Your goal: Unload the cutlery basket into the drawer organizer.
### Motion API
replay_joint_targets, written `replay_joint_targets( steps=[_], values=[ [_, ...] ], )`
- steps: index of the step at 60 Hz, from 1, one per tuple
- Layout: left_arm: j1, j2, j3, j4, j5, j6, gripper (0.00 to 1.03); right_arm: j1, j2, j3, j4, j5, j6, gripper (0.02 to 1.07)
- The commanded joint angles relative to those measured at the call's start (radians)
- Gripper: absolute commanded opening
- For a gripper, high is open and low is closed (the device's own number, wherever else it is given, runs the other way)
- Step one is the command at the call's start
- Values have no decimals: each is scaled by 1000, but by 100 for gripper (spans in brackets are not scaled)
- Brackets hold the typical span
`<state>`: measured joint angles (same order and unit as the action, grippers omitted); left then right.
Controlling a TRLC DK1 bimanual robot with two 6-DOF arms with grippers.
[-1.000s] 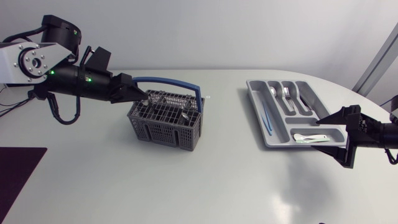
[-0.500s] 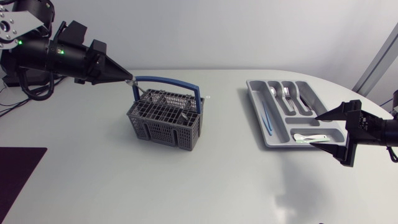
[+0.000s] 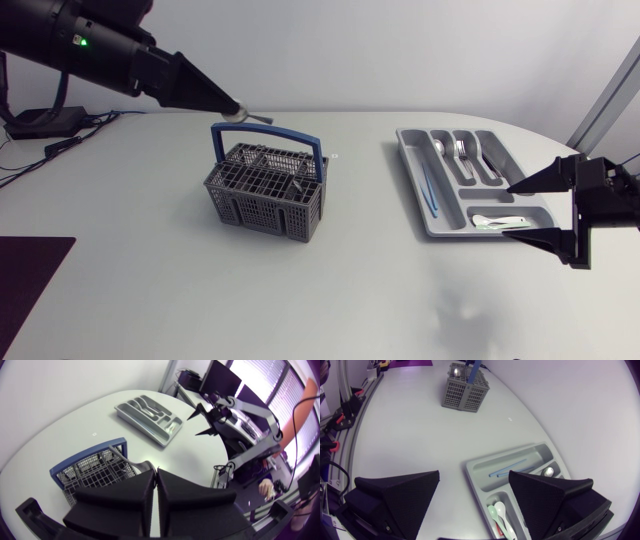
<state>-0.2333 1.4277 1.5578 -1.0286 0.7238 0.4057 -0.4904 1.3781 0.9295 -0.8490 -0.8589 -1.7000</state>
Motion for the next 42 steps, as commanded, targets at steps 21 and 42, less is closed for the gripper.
replay_joint_targets(
  steps=[21, 42],
  values=[
    [-294, 195, -35, -18, -12, 493, 3, 171, 154, 275, -515, -61, -174, 102],
    [-449, 270, -21, -42, -60, 756, 3, 314, 200, 318, -633, -35, -191, 102]
  ],
)
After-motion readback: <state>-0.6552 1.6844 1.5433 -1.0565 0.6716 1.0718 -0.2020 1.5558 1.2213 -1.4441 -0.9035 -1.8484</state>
